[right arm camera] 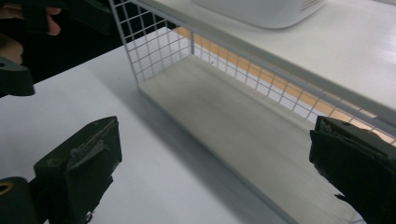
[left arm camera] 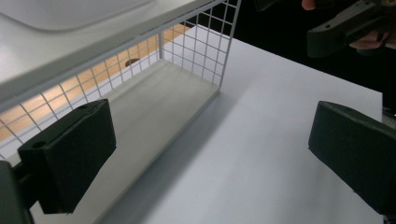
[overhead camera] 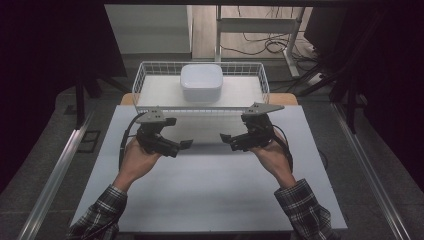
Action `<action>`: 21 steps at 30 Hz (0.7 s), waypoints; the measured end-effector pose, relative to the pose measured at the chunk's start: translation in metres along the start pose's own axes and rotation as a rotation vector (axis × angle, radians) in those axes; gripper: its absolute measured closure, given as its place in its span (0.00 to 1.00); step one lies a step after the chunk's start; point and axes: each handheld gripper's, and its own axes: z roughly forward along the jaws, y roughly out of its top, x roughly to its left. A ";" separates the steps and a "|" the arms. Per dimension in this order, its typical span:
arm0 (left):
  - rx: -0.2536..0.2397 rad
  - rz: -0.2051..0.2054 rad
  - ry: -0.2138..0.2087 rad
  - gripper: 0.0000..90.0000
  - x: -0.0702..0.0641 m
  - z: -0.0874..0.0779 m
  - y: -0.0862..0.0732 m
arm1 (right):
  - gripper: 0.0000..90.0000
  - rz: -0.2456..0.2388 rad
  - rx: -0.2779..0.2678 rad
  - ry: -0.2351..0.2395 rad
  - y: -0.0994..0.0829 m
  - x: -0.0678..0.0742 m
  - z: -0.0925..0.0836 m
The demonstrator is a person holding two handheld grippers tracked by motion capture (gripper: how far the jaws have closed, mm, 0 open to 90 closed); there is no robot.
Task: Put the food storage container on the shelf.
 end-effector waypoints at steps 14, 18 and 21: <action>0.013 -0.009 -0.023 0.01 -0.017 0.007 -0.030 | 0.01 -0.024 0.027 0.047 -0.027 0.018 0.006; 0.011 -0.019 -0.024 0.01 -0.020 0.008 -0.039 | 0.01 -0.044 0.030 0.048 -0.037 0.023 0.007; 0.012 -0.024 -0.023 0.01 -0.021 0.009 -0.046 | 0.01 -0.055 0.032 0.051 -0.042 0.024 0.007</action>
